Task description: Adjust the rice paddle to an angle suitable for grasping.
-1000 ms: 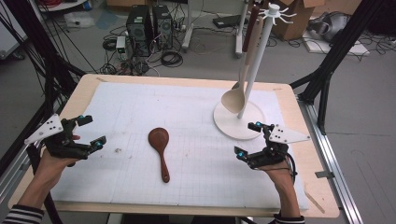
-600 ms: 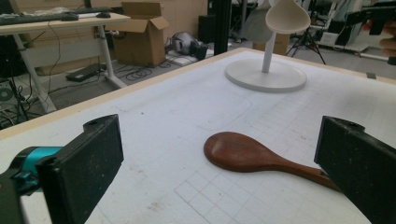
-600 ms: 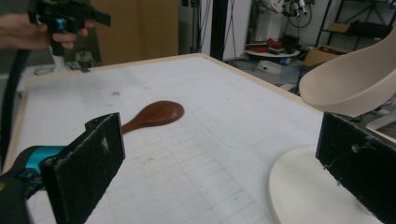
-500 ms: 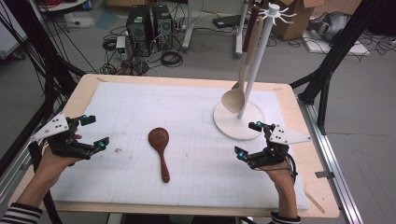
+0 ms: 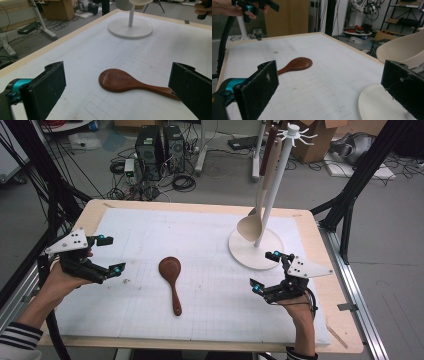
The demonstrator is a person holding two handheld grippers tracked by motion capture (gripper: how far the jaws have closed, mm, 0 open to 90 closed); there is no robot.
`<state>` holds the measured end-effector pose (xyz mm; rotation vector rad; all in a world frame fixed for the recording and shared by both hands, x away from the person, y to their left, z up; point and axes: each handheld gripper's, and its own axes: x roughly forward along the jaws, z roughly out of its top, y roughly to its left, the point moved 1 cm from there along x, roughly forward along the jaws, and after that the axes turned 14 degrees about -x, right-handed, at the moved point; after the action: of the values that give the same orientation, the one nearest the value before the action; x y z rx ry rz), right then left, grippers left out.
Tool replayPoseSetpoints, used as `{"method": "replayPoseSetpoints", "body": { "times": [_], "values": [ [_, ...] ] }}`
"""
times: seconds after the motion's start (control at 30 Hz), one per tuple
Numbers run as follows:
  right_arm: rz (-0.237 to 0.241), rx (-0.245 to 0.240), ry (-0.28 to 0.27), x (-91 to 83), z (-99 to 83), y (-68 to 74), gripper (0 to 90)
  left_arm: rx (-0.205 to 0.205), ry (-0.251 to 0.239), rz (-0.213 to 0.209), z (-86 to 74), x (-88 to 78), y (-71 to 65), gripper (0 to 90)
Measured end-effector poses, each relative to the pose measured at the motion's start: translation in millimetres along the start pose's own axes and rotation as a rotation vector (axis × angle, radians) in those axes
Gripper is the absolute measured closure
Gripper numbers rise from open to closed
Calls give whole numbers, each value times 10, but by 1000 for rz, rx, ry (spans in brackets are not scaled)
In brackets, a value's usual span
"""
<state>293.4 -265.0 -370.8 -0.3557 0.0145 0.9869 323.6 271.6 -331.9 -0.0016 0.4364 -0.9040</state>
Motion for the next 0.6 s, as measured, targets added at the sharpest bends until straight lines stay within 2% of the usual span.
{"method": "replayPoseSetpoints", "body": {
  "times": [0.2, 0.4, 0.5, 0.6],
  "values": [
    [-27, 2, -25, -85, 22, 1, 3, 18, 27, 31, 114, 66, -5, 17],
    [-35, -2, -39, -125, 31, 2, 3, 52, 72, 13, 222, 173, -44, 18],
    [-32, 0, -24, -109, 28, 10, 3, 85, 96, -6, 266, 229, -74, 61],
    [-32, -4, -19, -100, 28, 14, 3, 94, 119, -11, 317, 293, -85, 67]
  ]
}}
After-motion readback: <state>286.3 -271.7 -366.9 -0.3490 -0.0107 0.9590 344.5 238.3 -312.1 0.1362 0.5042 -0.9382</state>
